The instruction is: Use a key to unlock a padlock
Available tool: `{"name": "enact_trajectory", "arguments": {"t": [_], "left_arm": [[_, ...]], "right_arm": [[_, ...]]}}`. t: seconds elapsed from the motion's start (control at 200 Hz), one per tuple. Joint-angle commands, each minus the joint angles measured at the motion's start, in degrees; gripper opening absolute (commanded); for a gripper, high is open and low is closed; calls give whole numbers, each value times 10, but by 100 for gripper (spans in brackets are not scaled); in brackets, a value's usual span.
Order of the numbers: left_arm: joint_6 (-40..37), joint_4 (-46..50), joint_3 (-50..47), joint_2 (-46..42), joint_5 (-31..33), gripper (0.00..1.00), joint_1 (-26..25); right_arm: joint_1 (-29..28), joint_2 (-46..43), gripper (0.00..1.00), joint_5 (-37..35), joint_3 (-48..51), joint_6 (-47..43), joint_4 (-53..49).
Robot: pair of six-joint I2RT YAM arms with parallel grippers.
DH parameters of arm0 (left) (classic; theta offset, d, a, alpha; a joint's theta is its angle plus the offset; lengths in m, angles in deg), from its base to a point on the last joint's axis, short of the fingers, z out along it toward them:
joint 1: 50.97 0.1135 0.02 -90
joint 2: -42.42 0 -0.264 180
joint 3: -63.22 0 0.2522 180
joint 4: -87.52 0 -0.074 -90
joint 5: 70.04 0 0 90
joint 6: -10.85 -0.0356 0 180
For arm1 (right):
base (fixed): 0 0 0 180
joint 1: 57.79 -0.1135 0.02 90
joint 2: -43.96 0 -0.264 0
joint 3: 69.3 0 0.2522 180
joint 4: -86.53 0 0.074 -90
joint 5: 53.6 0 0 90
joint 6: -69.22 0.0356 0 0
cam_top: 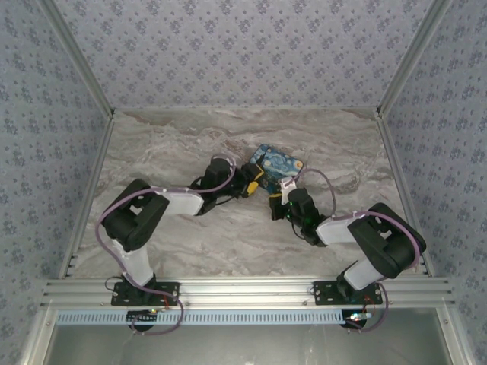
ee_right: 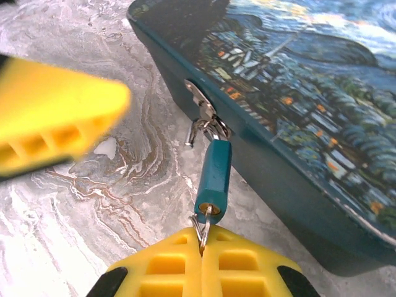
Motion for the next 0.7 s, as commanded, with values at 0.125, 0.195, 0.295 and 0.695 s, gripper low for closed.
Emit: {"name": "enact_trajectory", "arguments": {"t": [0.125, 0.195, 0.295, 0.695], "left_arm": [[-95, 41, 11, -75, 28, 65, 23], [-114, 40, 17, -88, 35, 67, 26], [-140, 31, 26, -102, 42, 73, 31], [-190, -38, 60, -108, 19, 83, 43]], "right_arm": [[24, -11, 0, 32, 34, 130, 43], [26, -10, 0, 31, 42, 166, 52], [33, -12, 0, 31, 49, 223, 49], [66, -17, 1, 98, 29, 355, -43]]}}
